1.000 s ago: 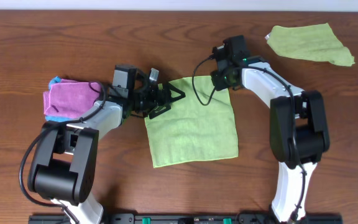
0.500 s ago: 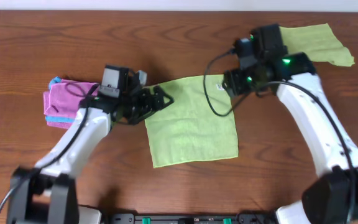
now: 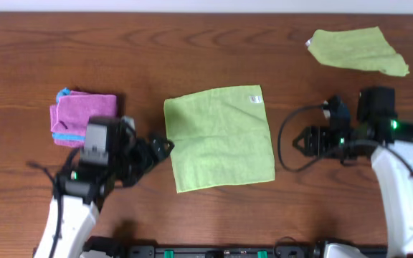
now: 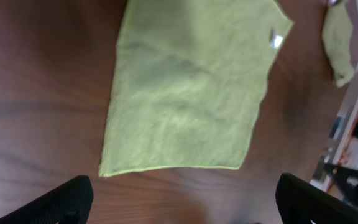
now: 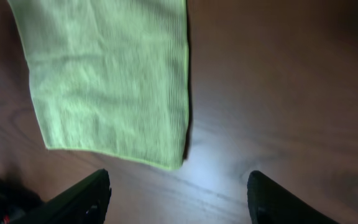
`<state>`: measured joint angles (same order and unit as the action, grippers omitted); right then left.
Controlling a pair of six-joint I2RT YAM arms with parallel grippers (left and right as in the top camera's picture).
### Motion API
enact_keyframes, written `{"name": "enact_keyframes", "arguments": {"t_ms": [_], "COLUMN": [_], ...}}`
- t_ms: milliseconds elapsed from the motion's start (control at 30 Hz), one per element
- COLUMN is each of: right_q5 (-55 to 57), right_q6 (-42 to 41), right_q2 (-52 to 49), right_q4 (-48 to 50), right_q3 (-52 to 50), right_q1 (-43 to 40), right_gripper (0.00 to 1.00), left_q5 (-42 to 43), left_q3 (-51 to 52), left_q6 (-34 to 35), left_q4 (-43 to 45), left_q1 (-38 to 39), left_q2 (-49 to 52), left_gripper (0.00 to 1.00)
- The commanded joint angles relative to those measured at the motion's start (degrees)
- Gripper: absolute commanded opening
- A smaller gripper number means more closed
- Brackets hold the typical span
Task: Fold the cloth
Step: 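Move both grippers down to the cloth's bottom corners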
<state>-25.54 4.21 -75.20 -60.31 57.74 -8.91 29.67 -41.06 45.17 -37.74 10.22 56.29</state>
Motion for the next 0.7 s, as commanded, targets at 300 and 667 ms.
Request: {"name": "enact_keyframes", "arguments": {"t_ms": [300,667], "right_q5": [-5.0,-7.7], "right_q6": [-3.1,-4.5], "right_q2": [1.4,-6.7], "right_q4": [7.6,9.6], "right_q3": [-10.1,-11.7], "right_q1": [-0.4,-0.4], "right_gripper": [0.74,0.74], "left_q5": [0.5,-1.0], "left_q3": [21.0,27.6], "left_q6": [27.9,33.1], "left_q4": [14.0,21.3], "left_q1": [0.0,0.0], "left_q2": [-9.9,-9.7], "left_gripper": [0.95,0.95]}}
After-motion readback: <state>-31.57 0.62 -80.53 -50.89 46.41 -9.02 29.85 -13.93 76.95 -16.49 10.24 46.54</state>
